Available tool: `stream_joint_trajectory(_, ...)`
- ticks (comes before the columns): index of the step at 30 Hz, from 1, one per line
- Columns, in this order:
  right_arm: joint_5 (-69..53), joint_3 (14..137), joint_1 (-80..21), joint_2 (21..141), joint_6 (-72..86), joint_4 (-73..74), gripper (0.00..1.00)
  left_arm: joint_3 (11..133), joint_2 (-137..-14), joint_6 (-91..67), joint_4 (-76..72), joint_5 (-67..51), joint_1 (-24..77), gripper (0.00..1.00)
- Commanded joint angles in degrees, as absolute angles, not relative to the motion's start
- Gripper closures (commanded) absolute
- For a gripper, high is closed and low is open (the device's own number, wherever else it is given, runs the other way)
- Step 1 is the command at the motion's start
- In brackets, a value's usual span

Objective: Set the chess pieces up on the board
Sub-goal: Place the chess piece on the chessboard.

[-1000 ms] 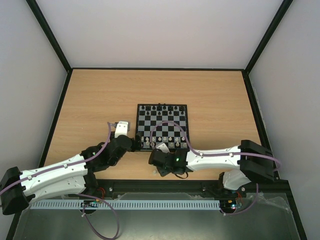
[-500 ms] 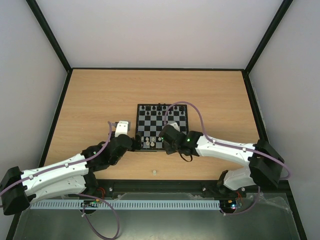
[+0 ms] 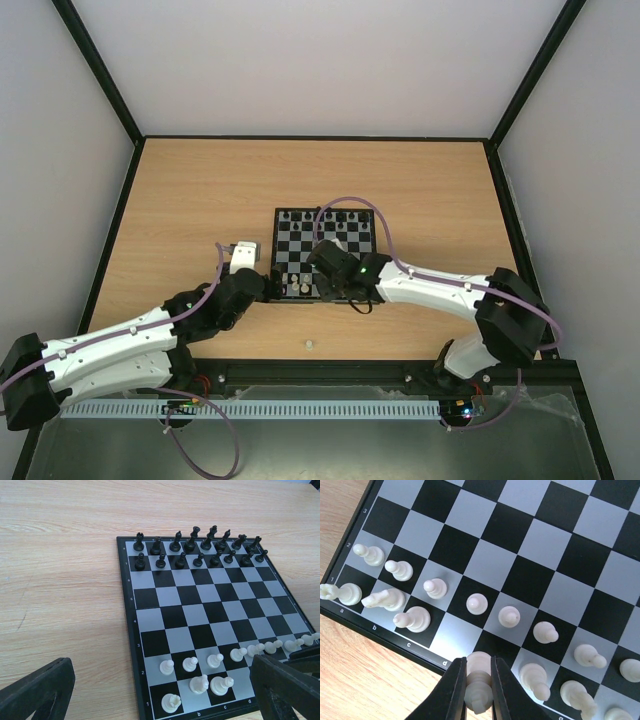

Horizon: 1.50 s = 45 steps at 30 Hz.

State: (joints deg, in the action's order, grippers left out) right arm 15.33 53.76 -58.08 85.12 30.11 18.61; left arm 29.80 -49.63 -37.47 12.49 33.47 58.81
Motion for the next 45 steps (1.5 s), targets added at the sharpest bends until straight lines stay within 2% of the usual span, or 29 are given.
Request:
stream_joint_trajectory(1, 14.27, 55.14, -57.87, 86.75, 28.87, 19.03, 0.89, 28.74, -49.04, -37.41, 12.28, 34.72, 58.44, 0.01)
stream_joint_trajectory(29, 17.0, 55.19, -57.66, 91.78, 29.23, 19.42, 0.83, 28.65, -48.74, -37.2, 12.22, 34.25, 58.42, 0.01)
stream_joint_trajectory(36, 16.26, 54.96, -57.59, 90.21, 29.06, 19.51, 0.77, 28.65, -48.97, -37.24, 12.17, 34.29, 58.45, 0.01)
stream_joint_trajectory(45, 13.47, 52.89, -57.57, 81.97, 27.98, 18.85, 0.6, 28.98, -50.81, -37.7, 12.4, 34.86, 57.94, 0.01)
